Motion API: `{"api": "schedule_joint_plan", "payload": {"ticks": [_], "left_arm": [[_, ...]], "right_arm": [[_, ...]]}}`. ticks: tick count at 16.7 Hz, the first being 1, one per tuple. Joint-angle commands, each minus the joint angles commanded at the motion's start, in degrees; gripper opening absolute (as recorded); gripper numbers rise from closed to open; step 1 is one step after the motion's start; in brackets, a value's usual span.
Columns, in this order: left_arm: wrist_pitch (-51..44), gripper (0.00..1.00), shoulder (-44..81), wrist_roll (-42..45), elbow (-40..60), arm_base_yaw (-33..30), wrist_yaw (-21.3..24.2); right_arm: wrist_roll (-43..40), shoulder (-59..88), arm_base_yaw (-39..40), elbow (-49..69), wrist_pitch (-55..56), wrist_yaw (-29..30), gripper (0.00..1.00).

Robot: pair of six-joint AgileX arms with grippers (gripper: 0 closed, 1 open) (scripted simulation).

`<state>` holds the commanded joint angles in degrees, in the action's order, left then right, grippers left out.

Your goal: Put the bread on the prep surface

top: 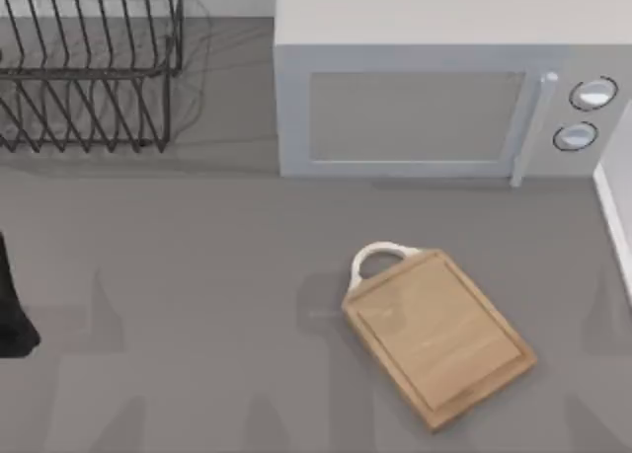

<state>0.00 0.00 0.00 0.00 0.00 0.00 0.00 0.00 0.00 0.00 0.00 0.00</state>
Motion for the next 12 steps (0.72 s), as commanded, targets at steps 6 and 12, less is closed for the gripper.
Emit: {"api": "schedule_joint_plan", "payload": {"ticks": [6, 12], "left_arm": [[-4.12, 1.00, 6.03, 2.35, 5.19, 0.93, -0.18], [-18.82, 1.00, 32.56, 10.40, 23.07, 3.62, -0.18]], "right_arm": [[0.00, 0.00, 0.00, 0.00, 0.00, 0.00, 1.00], [0.00, 0.00, 0.00, 0.00, 0.00, 0.00, 1.00]]}}
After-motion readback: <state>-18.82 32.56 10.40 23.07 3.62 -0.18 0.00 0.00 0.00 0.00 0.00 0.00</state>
